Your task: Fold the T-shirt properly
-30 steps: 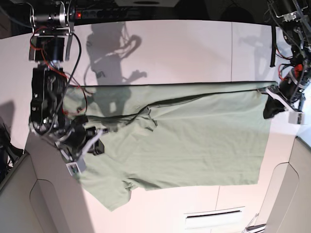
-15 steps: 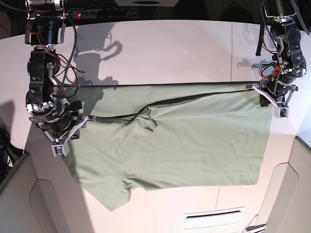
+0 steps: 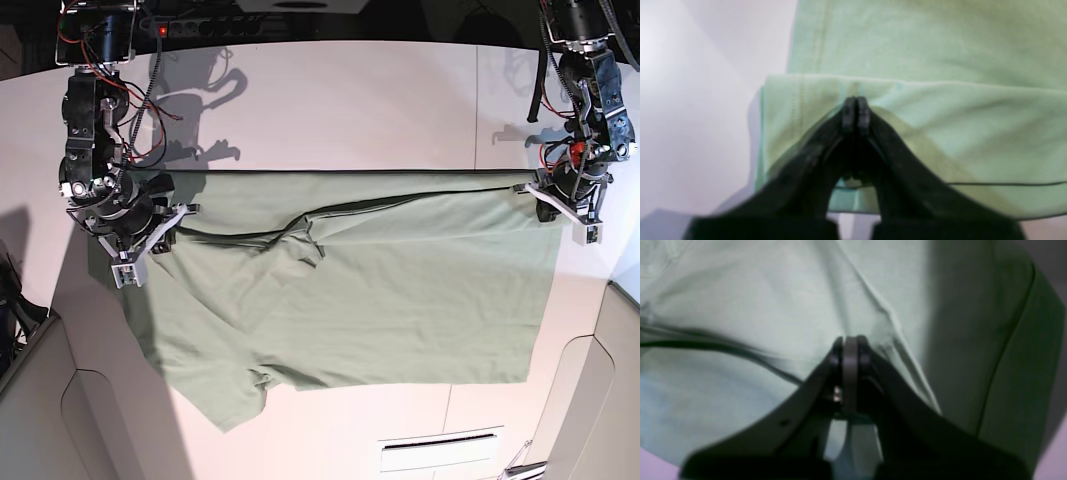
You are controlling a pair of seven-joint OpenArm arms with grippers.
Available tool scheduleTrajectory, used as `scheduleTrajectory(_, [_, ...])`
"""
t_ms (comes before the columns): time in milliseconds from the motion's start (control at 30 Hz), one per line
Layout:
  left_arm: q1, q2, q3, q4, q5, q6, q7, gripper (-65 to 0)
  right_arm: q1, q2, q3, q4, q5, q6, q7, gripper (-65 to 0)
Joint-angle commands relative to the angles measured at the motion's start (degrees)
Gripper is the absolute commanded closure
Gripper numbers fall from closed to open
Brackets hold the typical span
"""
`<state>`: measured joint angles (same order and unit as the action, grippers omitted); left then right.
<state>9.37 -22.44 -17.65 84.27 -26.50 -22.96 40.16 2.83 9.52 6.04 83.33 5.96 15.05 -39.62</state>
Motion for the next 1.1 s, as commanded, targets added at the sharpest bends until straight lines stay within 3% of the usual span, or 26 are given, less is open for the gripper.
scheduleTrajectory(0, [0.52,-0.44,0.04,0.11,-0.13,-0.44,3.91,0.0,-0.33,0.48,0.22,0.48,-0.42,0.2,-1.75,0.0])
scheduleTrajectory(400, [7.45,-0.44,-2.12,0.83,-2.47,-1.7,5.14,0.0,-5.73,1.16,0.22,7.06,-0.46,0.37,-4.57,0.0])
scheduleTrajectory(700, [15.96,-0.13,-10.25,5.77,-11.26,-6.32,7.93,0.0,-13.62,5.05,0.24,17.11,-0.63,0.37,-8.44,0.0])
scheduleTrajectory(1067, [23.93,0.09,-13.94,7.08,-18.97,-8.61,11.28,0.0,-20.22,5.07,0.39,20.52,-1.55,0.37,-11.13,0.0])
